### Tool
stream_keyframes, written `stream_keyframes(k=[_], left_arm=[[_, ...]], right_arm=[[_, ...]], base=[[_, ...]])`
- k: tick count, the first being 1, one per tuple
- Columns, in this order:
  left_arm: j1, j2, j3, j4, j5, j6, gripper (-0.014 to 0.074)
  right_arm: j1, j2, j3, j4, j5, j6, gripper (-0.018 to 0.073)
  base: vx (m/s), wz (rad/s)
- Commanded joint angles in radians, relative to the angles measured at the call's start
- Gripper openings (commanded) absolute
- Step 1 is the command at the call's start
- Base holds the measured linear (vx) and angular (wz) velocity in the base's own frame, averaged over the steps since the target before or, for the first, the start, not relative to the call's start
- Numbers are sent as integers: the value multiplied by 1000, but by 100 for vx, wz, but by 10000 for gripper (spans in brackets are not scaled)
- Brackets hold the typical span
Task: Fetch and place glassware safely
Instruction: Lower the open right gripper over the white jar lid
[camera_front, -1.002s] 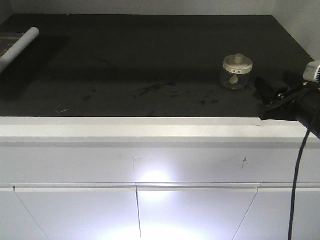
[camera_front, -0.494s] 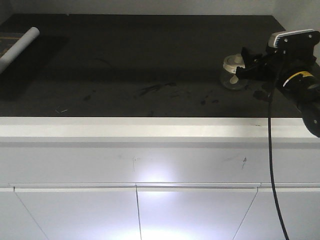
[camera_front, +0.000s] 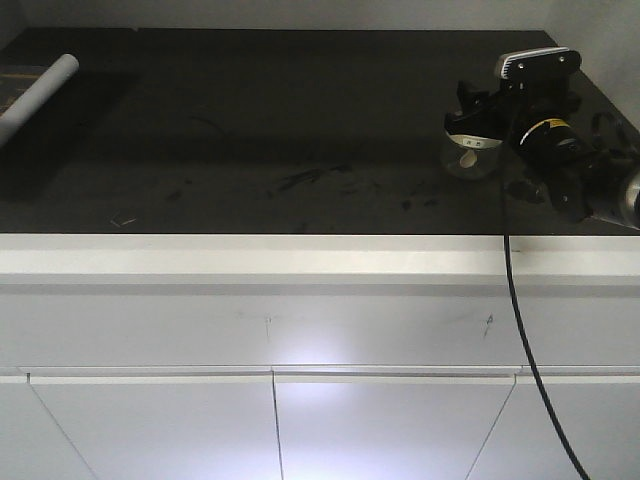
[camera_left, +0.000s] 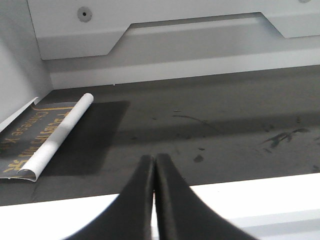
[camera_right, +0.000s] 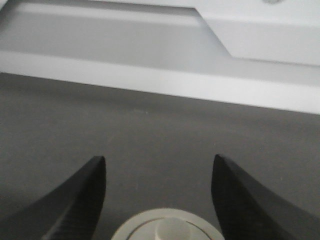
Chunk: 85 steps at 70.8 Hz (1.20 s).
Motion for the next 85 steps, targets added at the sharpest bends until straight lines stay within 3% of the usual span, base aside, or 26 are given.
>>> stream_keyframes(k=[1,46,57,64,69,85], left_arm=[[-7,0,-27,-5,-66,-12,-7],[-7,0,-27,-5,-66,-12,-7],[-7,0,-27,-5,-66,-12,-7],[-7,0,-27,-5,-66,-12,-7],[-7,0,-27,-5,-66,-12,-7],[-7,0,-27,-5,-66,-12,-7]], right_arm=[[-1,-18,-75,20,-37,-5,446],[-1,58,-140,23,14,-1,435],[-1,58,-140,23,34,-1,321],[-1,58,-139,23,37,-1,152],[-1,58,-138,23,39,-1,-17],[-1,49,-138,25,45,11,-8]], base=[[0,0],[0,0],[0,0],[0,0],[0,0],[0,0]])
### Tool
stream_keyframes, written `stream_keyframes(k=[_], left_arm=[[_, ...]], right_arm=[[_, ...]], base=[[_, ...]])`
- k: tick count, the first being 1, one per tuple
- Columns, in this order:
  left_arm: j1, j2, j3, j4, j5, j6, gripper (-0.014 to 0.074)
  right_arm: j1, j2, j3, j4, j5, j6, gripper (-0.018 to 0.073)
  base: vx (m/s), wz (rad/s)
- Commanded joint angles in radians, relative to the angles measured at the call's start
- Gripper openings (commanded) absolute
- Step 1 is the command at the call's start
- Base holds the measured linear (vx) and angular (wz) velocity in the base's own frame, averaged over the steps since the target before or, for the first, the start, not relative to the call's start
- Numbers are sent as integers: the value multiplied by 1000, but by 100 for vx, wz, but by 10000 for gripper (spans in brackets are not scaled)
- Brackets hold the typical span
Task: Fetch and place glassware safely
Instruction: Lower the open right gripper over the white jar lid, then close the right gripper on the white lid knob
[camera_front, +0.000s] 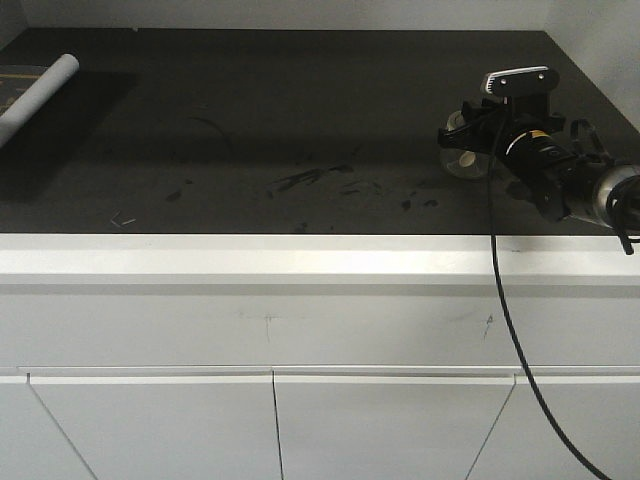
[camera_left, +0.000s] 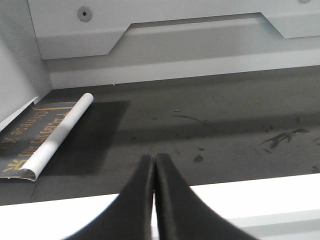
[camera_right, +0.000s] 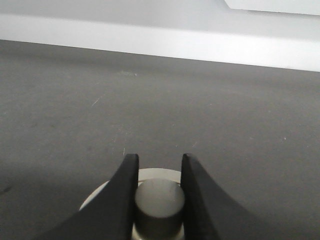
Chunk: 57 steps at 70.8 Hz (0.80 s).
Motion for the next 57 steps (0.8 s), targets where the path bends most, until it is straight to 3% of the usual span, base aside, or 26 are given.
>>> stream_keyframes(k=[1,25,57], left_arm=[[-7,0,-27,-5,-66,-9,-7],[-7,0,-27,-5,-66,-9,-7],[-7,0,-27,-5,-66,-9,-7]], right_arm=[[-1,-67,-30,5,-50,10,-8],[-1,-191,13,3,-22,28,-3],[3,-548,504,-41,-222,29,-3]], base=[[0,0],[0,0],[0,0]])
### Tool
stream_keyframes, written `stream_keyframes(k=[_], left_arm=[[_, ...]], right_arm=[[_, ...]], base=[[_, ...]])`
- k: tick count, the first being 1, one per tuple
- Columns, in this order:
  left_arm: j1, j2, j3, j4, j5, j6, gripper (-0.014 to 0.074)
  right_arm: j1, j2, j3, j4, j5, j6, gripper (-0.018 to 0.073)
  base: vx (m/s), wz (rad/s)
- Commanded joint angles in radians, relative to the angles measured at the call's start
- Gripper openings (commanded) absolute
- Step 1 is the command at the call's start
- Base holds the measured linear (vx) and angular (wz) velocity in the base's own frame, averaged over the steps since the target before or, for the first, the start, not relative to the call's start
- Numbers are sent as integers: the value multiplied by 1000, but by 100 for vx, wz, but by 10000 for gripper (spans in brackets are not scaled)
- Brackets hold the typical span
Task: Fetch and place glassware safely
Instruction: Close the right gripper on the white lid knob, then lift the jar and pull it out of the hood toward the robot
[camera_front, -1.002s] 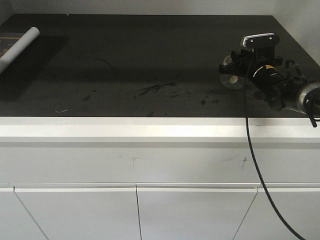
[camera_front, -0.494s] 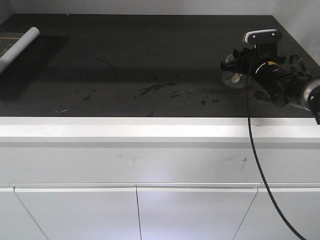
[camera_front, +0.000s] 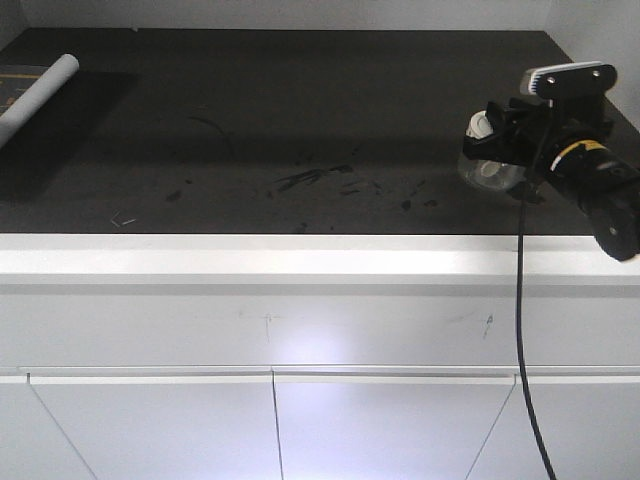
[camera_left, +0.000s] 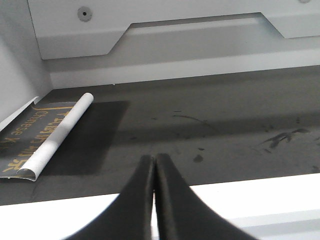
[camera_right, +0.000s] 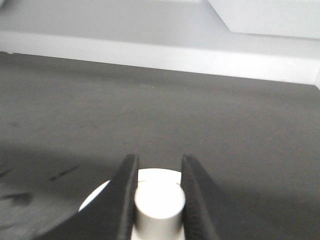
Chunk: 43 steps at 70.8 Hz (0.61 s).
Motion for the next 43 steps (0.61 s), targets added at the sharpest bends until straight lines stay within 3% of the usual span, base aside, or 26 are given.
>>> stream_keyframes(k=[1,16,43], left_arm=[[-7,0,-27,-5,-66,-9,-7],[-7,0,-27,-5,-66,-9,-7],[-7,0,-27,-5,-66,-9,-7]], right_arm=[[2,-135,64,-10,-143,3,-3],[58,-320,232,-64,-149,7,-3],[309,-588,501,-64,-143,7,-3]], base=[[0,0],[0,0],[0,0]])
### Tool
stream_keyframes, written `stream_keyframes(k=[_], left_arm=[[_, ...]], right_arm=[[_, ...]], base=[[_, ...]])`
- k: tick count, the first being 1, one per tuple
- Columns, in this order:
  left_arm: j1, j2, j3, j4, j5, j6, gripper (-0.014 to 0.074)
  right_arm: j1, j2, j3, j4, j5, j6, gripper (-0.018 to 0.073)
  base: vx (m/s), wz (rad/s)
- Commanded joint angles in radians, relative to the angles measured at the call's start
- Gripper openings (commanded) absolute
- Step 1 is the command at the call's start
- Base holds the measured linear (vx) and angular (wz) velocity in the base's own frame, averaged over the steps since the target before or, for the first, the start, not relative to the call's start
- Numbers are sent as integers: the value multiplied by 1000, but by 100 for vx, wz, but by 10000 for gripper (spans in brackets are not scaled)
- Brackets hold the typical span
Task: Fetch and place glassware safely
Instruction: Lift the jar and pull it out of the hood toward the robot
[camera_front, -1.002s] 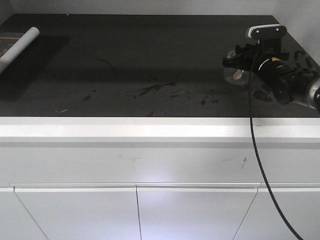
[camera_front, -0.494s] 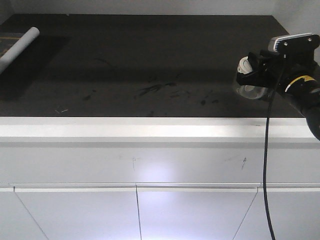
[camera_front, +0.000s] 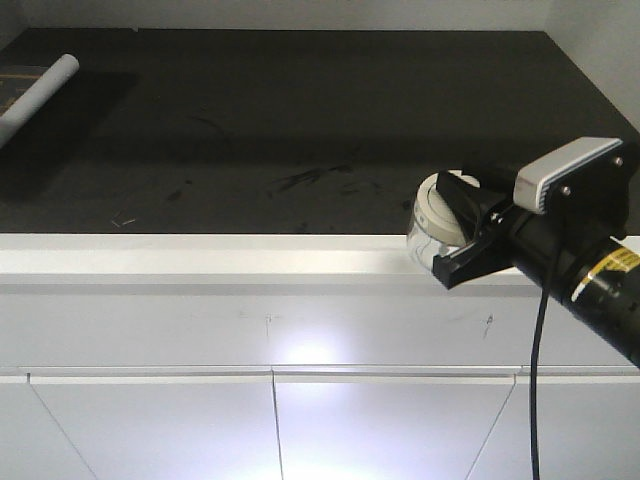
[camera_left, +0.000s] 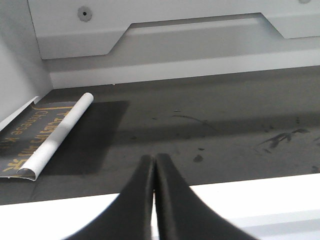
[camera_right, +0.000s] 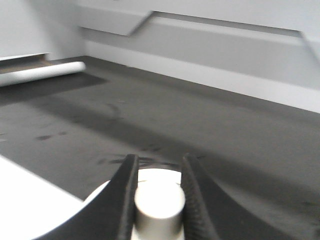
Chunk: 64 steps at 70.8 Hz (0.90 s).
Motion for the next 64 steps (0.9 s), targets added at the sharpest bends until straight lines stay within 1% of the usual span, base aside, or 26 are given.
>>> stream_keyframes(k=[1,11,16,22,38,42,52,64], left_arm=[[-7,0,-27,-5,-67,-7,-7],[-7,0,-27,-5,-67,-7,-7],[-7,0,-27,-5,-67,-7,-7],[-7,0,-27,-5,-67,-7,-7],[-7,0,-27,-5,-67,-7,-7],[-7,0,-27,-5,-67,-7,-7],[-7,0,-27,-5,-67,-7,-7],[-7,0,-27,-5,-67,-7,-7]], right_arm=[[51,-81,16,12,-96,4,-3],[165,-154,48,12,-42,16,-3],[230,-181,48,12,-6,44,-3],[293,-195,48,12,-1,63,-3],[462,-195,48,12,8,63,-3],[492,-195,48,13,8,69,-3],[563,-195,48,12,7,123,-3],[574,-195,48,11,-1,122,-3]], base=[[0,0],[0,0],[0,0],[0,0],[0,0],[0,0],[0,0],[0,0]])
